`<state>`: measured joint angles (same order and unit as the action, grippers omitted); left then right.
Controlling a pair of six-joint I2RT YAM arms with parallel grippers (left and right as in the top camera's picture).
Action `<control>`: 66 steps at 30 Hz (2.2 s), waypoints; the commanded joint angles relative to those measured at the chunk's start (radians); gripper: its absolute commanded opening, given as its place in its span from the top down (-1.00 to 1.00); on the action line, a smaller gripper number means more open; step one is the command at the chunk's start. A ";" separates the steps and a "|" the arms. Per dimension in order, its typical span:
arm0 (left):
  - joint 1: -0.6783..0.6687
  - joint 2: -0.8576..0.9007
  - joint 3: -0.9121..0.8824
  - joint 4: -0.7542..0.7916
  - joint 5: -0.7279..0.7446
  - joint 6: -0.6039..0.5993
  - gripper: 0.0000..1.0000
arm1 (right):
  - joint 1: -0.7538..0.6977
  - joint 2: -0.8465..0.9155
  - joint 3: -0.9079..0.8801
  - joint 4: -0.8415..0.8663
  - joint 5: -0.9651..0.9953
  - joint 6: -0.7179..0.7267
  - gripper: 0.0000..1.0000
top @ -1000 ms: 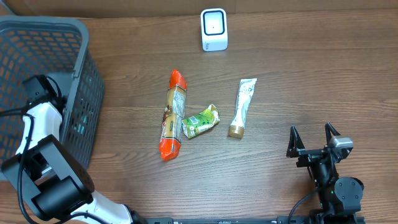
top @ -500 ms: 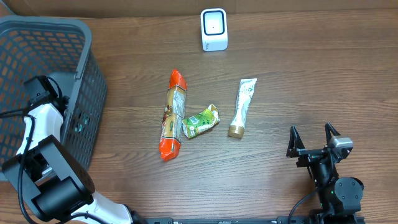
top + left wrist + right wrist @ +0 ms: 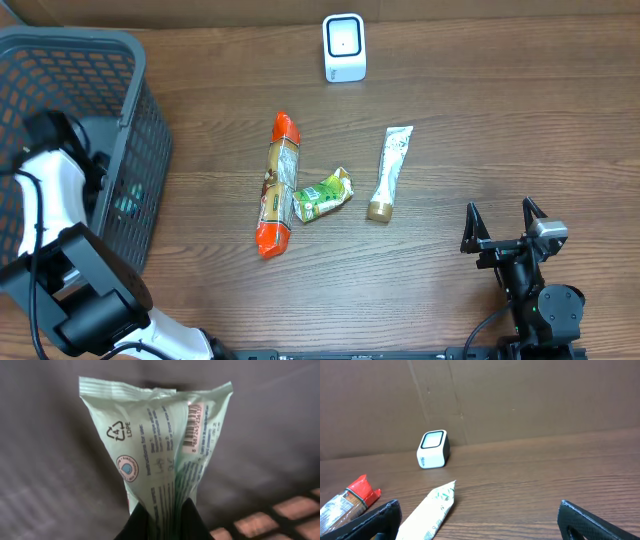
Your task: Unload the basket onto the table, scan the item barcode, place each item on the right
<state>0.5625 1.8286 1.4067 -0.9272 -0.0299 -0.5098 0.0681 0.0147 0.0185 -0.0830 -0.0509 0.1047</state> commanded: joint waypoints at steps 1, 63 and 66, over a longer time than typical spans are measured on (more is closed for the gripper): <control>0.000 -0.027 0.198 -0.083 0.003 0.038 0.92 | 0.008 -0.011 -0.011 0.004 0.005 0.003 -1.00; -0.248 0.025 1.255 -0.356 -0.048 0.154 -0.77 | 0.008 -0.011 -0.011 0.004 0.005 0.003 -1.00; -0.174 0.109 1.253 -0.429 -0.047 0.118 -0.92 | 0.008 -0.011 -0.011 0.004 0.005 0.003 -1.00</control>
<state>0.3096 1.8347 2.6434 -1.3006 -0.0856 -0.3748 0.0681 0.0147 0.0185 -0.0830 -0.0509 0.1047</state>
